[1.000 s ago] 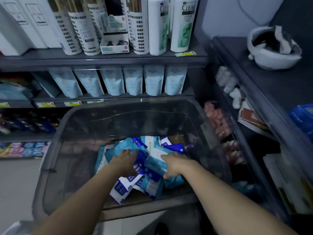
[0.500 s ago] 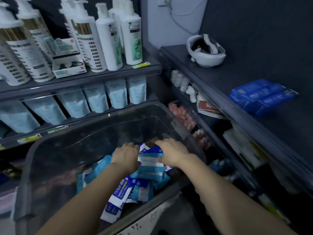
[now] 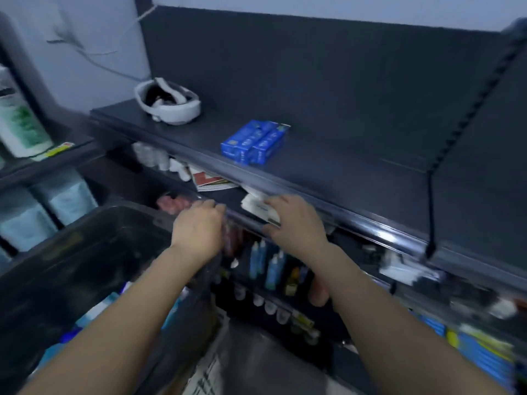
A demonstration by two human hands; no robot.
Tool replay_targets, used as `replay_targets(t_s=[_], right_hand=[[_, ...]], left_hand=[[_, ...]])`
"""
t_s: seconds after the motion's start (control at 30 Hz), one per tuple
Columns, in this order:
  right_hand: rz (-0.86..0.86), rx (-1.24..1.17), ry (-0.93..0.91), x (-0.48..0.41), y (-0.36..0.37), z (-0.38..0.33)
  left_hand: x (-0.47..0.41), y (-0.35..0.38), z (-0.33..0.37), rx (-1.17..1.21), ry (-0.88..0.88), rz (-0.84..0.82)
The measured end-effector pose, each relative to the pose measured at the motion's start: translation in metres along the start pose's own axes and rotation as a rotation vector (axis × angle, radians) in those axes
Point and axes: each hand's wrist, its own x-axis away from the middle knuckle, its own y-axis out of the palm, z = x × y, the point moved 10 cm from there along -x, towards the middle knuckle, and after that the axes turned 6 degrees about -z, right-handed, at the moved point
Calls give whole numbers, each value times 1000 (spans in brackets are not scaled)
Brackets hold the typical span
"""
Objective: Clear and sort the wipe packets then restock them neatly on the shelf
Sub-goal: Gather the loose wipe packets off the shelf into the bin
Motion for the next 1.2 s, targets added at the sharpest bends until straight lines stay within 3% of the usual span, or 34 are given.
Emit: replay_targets(t_s=[0.4, 0.63, 1.0, 1.2], right_hand=[[142, 69, 446, 167, -91, 236], [157, 128, 603, 269, -129, 344], [170, 97, 811, 379, -159, 471], [92, 134, 930, 402, -164, 540]], left_hand=[[-26, -24, 282, 128, 434, 36], [-14, -17, 434, 178, 560, 19], [7, -10, 615, 196, 761, -35], [-13, -7, 701, 159, 842, -57]])
